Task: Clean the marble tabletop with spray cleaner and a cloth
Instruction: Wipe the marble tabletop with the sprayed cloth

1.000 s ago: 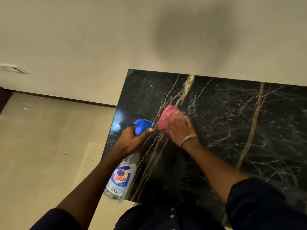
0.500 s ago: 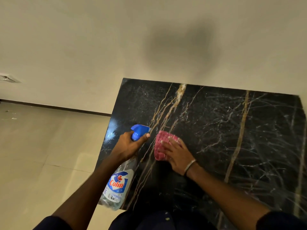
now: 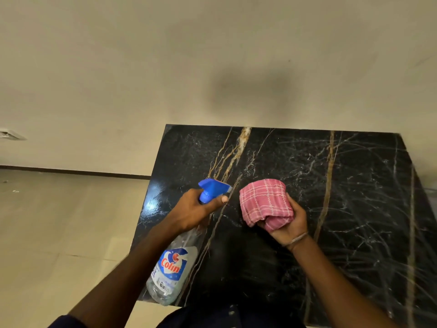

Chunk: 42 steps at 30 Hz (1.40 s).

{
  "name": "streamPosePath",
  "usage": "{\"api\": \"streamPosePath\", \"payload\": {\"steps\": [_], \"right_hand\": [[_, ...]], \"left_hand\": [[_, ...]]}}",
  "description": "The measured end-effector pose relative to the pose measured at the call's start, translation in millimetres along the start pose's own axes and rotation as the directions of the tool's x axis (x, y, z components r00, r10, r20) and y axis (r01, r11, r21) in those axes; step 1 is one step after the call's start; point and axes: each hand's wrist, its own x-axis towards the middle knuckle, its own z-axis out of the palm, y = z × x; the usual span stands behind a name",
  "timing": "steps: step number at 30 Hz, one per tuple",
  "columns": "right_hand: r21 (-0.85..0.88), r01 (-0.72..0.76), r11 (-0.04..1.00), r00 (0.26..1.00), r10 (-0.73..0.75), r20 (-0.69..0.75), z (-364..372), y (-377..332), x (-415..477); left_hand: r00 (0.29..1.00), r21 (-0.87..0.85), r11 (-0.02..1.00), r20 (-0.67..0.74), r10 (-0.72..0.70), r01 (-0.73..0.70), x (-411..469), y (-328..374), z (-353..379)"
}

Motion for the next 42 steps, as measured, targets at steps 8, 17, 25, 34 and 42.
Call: {"api": "streamPosePath", "payload": {"steps": [8,17,25,34,42], "right_hand": [[0.056,-0.016,0.998,0.999,0.014,0.037,-7,5,-4],[0.067,0.0,0.998,1.0,-0.001,0.023,4,-8,-7],[0.122,-0.055,0.991,0.998,0.057,-0.014,-8,-12,-3],[0.104,0.046,0.994,0.997,-0.052,0.05,-12,-29,-3],[0.121,0.001,0.993,0.999,0.003,-0.035,-9,-27,4]], "left_hand": [[0.995,0.047,0.994,0.001,0.099,-0.099,-7,32,19],[0.989,0.113,0.986,0.101,0.112,-0.124,-7,35,40],[0.992,0.172,0.978,-0.029,0.122,-0.115,10,41,60],[0.996,0.245,0.966,0.016,0.084,-0.086,12,34,56],[0.992,0.192,0.976,-0.052,0.114,-0.102,30,46,65]]}}
